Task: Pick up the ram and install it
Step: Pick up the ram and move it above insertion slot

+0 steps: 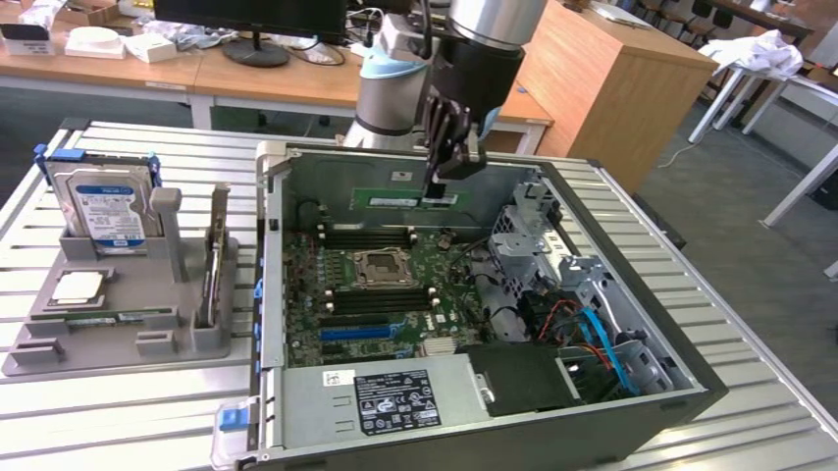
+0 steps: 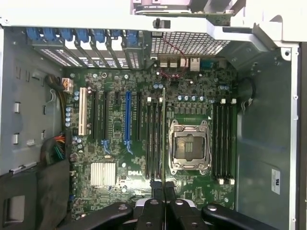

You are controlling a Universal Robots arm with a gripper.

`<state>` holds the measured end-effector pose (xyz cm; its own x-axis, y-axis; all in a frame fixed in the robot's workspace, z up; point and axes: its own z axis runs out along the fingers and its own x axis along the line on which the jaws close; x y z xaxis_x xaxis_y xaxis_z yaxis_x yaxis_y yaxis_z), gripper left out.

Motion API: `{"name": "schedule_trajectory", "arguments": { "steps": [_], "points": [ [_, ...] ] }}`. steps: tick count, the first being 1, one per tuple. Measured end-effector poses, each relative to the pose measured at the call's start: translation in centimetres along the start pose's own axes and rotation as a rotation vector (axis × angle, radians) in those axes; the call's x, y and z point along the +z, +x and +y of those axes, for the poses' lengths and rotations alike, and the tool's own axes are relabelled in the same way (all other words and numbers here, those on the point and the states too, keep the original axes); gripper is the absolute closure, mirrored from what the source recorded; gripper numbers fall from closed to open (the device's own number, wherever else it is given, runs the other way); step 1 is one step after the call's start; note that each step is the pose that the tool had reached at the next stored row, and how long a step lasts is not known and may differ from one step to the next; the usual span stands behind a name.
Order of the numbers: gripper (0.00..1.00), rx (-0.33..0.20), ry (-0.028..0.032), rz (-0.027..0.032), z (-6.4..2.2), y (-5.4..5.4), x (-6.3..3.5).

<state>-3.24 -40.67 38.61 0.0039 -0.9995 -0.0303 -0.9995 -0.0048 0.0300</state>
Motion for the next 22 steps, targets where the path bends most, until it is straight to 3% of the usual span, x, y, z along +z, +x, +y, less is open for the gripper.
{"name": "schedule_trajectory", "arguments": {
  "steps": [22],
  "points": [
    [0.89, 0.000, 0.0003, 0.0011, -0.08, 0.1, 2.52]
  ]
}}
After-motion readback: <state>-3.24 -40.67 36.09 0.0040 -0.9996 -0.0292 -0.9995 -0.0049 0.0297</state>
